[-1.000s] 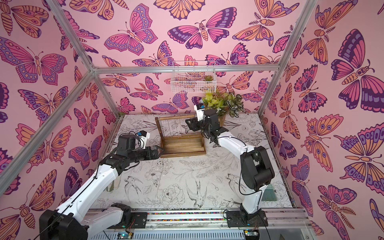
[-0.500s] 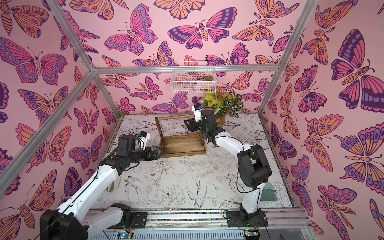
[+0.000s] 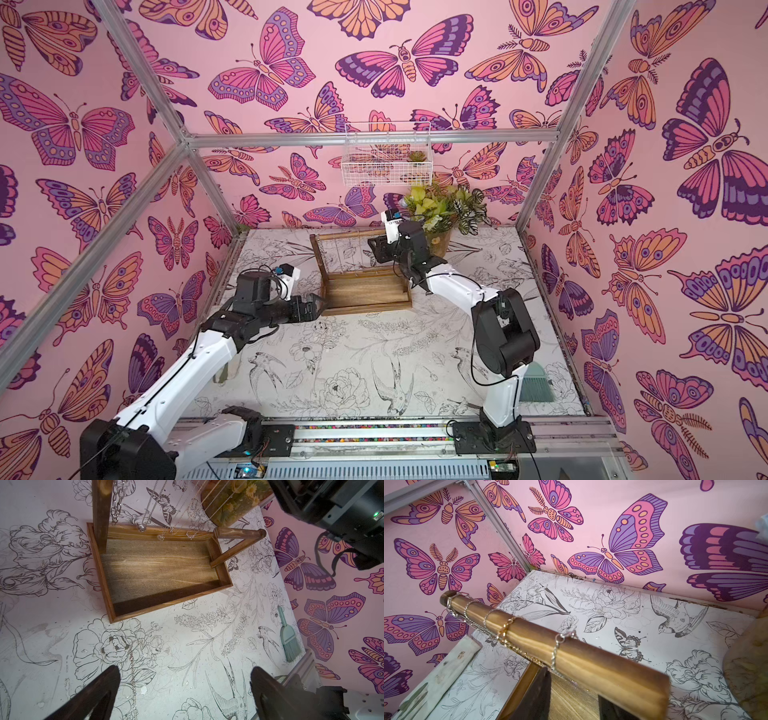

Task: Take the necklace off the jewelry display stand
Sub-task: Take off the necklace from the stand.

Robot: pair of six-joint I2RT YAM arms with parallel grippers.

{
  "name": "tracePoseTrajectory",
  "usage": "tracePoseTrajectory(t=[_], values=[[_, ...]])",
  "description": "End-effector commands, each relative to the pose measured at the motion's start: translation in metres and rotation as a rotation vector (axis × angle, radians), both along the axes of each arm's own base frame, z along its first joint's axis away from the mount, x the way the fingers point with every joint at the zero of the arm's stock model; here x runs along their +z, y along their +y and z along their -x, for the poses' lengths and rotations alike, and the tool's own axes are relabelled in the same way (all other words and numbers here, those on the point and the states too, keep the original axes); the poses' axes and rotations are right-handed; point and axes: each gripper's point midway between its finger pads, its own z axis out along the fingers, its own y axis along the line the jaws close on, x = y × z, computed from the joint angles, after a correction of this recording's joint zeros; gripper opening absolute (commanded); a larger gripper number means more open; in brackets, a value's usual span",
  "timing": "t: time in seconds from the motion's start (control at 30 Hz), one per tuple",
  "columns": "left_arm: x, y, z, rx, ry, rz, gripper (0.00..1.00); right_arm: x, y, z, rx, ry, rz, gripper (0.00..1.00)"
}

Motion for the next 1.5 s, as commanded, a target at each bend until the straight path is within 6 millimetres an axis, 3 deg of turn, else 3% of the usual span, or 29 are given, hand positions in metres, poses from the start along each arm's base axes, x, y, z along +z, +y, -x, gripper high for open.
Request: tracePoseTrajectory(t=[0.0, 0.67, 0.9, 1.47], values=[[-0.003, 0.001, 0.006, -0.015, -0.003, -0.001, 1.0, 0.009, 0.005, -0.006, -0.009, -0.037, -0.008, 0.35], [-0.007, 0.004, 0.011, -0.007, 0.002, -0.001, 1.0, 0.012, 0.012, -0.006, 0.003, -0.048, -0.011, 0.15], [-0.007, 0.004, 0.011, -0.007, 0.002, -0.001, 1.0, 0.014, 0.012, -0.007, -0.004, -0.05, -0.006, 0.0], [-0.01, 0.003, 0.012, -0.009, 0.006, 0.002, 1.0, 0.024, -0.003, -0.003, -0.049, -0.077, 0.052, 0.0]])
